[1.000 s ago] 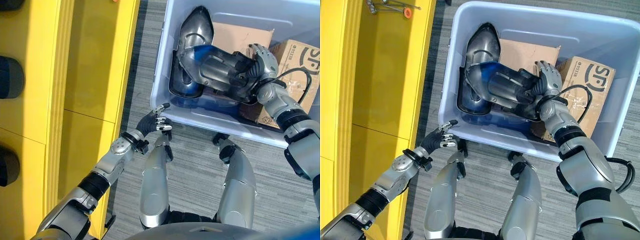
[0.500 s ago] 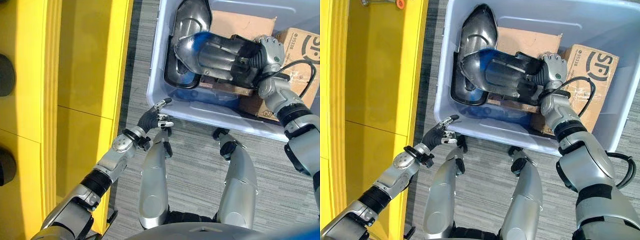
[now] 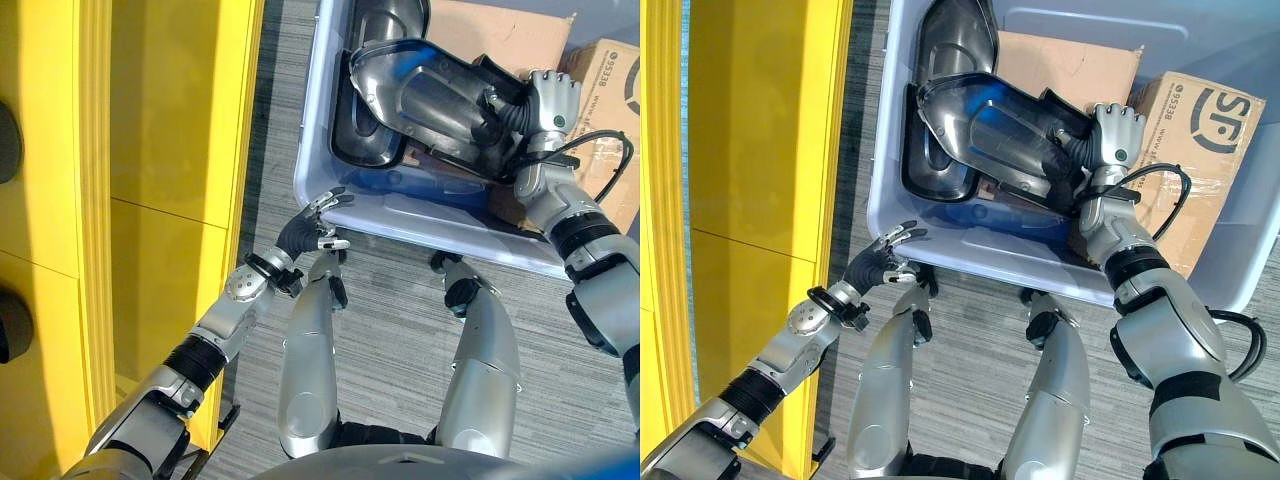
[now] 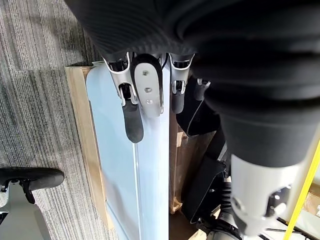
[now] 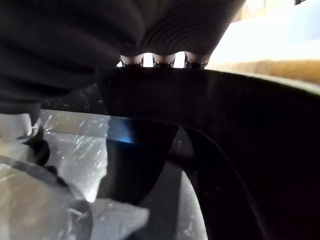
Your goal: Move parts from the plastic box to the shelf.
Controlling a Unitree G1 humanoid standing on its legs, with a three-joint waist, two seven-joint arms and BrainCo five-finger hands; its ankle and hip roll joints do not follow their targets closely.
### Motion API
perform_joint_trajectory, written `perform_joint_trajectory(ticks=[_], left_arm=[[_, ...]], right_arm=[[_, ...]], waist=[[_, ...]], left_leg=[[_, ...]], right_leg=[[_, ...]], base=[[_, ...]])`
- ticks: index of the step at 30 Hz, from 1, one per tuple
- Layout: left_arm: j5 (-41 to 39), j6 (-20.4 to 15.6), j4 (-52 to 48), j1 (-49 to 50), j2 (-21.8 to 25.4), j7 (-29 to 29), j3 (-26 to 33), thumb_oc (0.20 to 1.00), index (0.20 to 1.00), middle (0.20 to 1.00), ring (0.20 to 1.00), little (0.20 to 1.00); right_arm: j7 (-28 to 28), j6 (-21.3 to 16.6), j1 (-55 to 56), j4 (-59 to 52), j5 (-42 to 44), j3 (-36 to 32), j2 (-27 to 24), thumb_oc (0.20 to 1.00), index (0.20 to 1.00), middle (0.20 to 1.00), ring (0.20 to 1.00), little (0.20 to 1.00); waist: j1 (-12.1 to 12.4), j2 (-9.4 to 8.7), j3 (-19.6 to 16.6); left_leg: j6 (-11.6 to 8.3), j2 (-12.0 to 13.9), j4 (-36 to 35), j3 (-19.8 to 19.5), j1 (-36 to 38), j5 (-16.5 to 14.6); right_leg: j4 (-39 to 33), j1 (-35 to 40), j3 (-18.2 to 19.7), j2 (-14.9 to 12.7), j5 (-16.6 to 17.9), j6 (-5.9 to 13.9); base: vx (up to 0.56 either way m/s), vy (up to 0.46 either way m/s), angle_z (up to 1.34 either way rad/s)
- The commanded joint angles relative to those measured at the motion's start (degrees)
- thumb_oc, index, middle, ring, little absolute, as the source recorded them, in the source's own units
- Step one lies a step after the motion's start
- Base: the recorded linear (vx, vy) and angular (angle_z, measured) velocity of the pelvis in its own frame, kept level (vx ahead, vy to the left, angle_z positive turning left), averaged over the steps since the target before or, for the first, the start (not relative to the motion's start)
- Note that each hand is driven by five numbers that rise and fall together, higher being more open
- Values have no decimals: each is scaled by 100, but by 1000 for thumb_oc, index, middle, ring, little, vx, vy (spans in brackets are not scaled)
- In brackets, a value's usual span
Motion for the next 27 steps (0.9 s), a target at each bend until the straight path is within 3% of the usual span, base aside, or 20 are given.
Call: perform_joint_trajectory(ticks=[1,14,20,27], left_arm=[[159,108,396,-23,-203,138,-44,1000,1000,1000,1000,1000],[279,253,217,361,-172,84,186,1000,1000,1000,1000,1000],[337,321,151,600,-98,30,263,1000,1000,1000,1000,1000],[307,455,74,905,-7,-73,370,1000,1000,1000,1000,1000]], right_arm=[[55,63,487,321,-12,107,100,200,200,200,200,200],[-712,-944,838,-462,985,-545,333,200,200,200,200,200],[-691,-1131,766,-914,1101,-908,274,200,200,200,200,200],[-346,-1069,632,-1293,1434,-1375,185,200,200,200,200,200]], waist=[[63,116,-108],[-1,54,-108],[-34,24,-108],[-40,-32,-108]], left_leg=[[-361,370,420,385,-325,-401],[-270,236,249,352,405,-442],[-219,185,154,376,977,-484],[-150,85,-20,478,1844,-549]], right_leg=[[59,75,173,-110,-191,757],[-122,727,275,50,-238,739],[-198,1226,342,125,-308,732],[-267,2008,361,196,-463,747]], base=[[0,0,0],[0,0,0],[26,22,-5],[65,41,-9]])
